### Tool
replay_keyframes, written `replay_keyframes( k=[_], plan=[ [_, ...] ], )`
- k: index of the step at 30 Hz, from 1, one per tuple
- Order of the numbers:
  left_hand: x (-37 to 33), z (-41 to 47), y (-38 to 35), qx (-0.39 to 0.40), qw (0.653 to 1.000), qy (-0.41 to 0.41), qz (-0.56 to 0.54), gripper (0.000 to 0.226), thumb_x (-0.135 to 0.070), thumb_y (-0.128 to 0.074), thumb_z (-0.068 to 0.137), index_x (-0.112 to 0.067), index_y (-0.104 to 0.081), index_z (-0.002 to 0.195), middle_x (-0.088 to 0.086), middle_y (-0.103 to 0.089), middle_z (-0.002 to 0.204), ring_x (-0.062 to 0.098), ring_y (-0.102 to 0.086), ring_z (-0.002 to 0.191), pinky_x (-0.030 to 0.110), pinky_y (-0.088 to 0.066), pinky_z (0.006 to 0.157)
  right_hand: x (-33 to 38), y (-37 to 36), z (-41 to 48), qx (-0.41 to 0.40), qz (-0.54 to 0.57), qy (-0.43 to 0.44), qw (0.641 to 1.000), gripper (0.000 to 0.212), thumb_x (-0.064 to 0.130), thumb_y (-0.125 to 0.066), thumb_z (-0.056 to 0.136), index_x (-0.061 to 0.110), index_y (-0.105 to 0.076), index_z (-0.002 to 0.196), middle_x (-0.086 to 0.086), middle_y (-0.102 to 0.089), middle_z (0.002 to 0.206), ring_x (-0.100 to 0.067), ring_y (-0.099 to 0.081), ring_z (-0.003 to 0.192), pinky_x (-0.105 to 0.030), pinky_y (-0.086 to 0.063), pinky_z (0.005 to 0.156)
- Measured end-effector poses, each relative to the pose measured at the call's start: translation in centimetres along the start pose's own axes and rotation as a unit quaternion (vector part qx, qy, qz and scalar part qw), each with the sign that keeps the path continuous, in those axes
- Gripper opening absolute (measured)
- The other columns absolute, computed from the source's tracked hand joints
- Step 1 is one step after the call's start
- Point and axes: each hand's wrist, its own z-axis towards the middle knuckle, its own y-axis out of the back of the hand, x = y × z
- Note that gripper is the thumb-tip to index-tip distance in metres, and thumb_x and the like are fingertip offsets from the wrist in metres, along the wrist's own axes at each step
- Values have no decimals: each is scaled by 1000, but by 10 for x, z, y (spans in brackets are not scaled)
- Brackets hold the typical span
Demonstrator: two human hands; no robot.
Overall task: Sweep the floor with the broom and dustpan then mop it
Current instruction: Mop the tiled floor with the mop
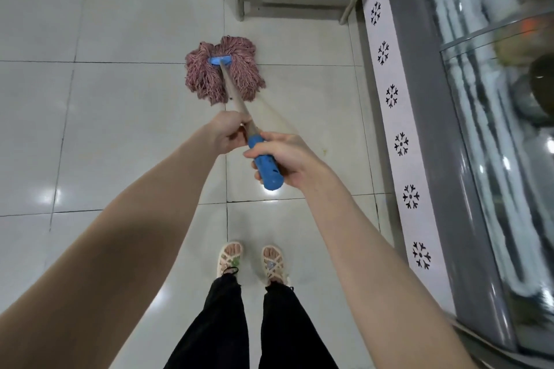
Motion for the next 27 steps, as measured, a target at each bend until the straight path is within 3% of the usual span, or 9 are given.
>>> replay_keyframes(
  k=[5,10,14,17,22,27],
  plan=[
    [-8,8,32,6,1000,12,28,19,-9,-40,100,-1,-47,85,16,-57,82,22,-60,71,28,-57,58,-9,-32,12,-10,49,4,999,25,-9,-69,77,10,-61,91,-12,-55,77,-19,-52,54,-24,-48,43],
    [15,-5,40,6,998,30,49,22,-10,-40,101,-1,-47,82,16,-56,81,21,-58,71,28,-56,55,-43,-44,-1,-45,73,-6,996,54,-7,-68,78,10,-55,128,-12,-58,78,-18,-53,56,-21,-47,41],
    [50,-22,35,34,995,39,81,20,-9,-40,101,-2,-46,83,16,-54,83,21,-58,72,31,-55,65,-77,-37,-34,-52,70,-9,996,44,-6,-65,81,19,-56,116,-10,-56,73,-15,-51,50,-19,-44,40],
    [86,-44,23,62,994,43,82,17,-8,-40,101,-3,-45,85,16,-51,84,23,-58,73,31,-57,52,-110,-26,-65,-68,64,-6,996,37,-7,-63,82,20,-56,105,-9,-52,67,-10,-49,38,-16,-41,38],
    [166,-90,0,102,989,46,94,12,-7,-43,100,-2,-46,90,15,-47,90,25,-59,75,31,-53,49,-183,-4,-133,-101,80,7,992,29,-7,-62,83,19,-59,96,-9,-51,64,-9,-48,35,-16,-41,38],
    [269,-156,-31,138,983,58,105,11,-7,-46,99,-1,-47,91,14,-49,88,25,-61,75,33,-54,53,-275,21,-220,-150,91,5,984,28,-6,-60,84,13,-62,104,-9,-51,65,-7,-48,33,-14,-39,36]
  ],
)
